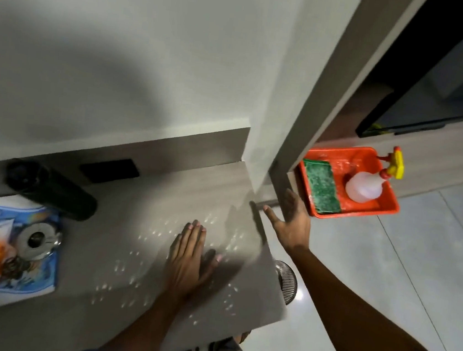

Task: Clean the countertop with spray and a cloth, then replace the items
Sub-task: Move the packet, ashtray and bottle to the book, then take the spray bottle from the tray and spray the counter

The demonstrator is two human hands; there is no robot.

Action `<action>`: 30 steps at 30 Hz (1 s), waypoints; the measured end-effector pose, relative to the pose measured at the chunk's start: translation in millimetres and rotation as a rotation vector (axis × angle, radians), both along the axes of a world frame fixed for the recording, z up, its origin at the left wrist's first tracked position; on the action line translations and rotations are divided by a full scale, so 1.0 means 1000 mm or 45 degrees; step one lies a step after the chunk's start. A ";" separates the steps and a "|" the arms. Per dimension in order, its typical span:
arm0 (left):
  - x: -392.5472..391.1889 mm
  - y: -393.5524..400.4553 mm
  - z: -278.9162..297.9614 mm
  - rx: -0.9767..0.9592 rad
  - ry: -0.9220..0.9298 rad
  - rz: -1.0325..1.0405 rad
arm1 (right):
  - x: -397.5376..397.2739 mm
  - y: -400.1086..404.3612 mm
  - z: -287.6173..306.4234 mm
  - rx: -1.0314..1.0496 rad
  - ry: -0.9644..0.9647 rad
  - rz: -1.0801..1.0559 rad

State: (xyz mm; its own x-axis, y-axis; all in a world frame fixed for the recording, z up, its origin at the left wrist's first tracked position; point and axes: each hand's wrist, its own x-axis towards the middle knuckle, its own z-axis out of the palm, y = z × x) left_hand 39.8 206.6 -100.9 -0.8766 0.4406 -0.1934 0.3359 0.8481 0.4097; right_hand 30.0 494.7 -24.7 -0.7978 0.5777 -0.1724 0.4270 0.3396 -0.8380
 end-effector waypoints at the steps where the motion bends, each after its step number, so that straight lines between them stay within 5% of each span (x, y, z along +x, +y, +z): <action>1: -0.001 0.013 0.000 -0.008 0.000 -0.038 | 0.005 0.014 0.000 0.002 0.005 -0.037; 14: -0.006 0.121 -0.017 -0.048 -0.099 -0.222 | 0.017 0.202 -0.009 0.116 0.022 -0.636; 30: 0.010 0.132 -0.035 -0.141 0.041 -0.210 | -0.054 0.310 -0.020 -0.238 0.173 -0.351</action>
State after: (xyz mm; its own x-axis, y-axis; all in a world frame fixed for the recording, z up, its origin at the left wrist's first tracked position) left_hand 49.4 338.1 -136.4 -0.8006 0.5566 -0.2220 0.4856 0.8197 0.3038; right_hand -24.2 805.1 -45.1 -0.6393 0.7430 -0.1982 0.3616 0.0630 -0.9302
